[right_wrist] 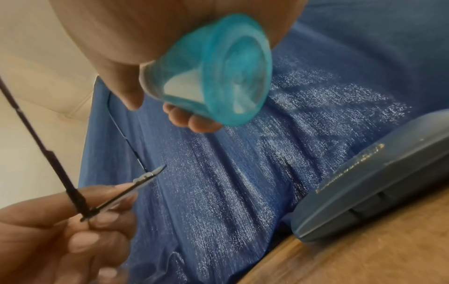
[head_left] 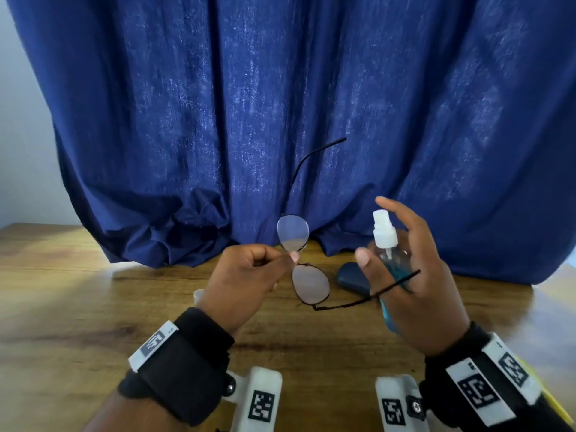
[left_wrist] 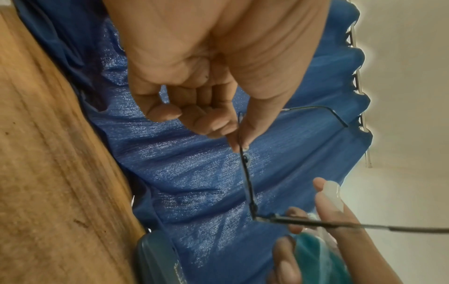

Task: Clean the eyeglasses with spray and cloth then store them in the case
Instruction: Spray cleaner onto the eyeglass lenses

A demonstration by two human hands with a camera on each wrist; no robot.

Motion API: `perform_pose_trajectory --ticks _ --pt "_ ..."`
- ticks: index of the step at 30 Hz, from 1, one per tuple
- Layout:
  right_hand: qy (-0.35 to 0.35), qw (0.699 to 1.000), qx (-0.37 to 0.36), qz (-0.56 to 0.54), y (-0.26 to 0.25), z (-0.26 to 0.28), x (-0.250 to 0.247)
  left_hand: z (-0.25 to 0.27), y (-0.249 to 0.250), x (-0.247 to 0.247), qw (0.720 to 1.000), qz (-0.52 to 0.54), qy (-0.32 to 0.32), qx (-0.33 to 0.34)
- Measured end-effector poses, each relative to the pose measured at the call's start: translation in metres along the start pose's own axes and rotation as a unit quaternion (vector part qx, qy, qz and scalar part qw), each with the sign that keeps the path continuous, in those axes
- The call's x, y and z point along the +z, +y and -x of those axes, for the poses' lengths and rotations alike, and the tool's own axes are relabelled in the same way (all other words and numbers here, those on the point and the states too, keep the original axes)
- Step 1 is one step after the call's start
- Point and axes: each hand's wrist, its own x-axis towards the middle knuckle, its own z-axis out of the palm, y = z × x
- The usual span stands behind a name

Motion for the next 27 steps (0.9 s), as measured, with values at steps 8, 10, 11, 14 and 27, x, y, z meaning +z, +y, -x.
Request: perform_pose_trajectory --ticks 8,10,11,14,27 --pt "0.134 0.976 0.088 -0.148 -0.003 0.0 -0.044 0.004 -0.004 0.01 0.998 -0.052 -0.037 -0.029" --pt "0.167 0.973 0.12 -0.106 0.001 0.004 -0.074 0.006 -0.007 0.013 0.993 -0.088 -0.054 -0.051" --pt "0.178 0.973 0.13 -0.074 0.004 0.007 -0.088 0.005 -0.01 0.013 0.991 -0.102 -0.061 -0.06" --pt "0.178 0.969 0.167 0.043 0.009 0.029 -0.126 0.007 -0.018 0.018 0.989 -0.099 -0.082 -0.079" --pt "0.167 0.977 0.11 0.077 -0.06 0.07 -0.119 0.005 -0.039 0.014 0.952 -0.164 -0.103 -0.235"
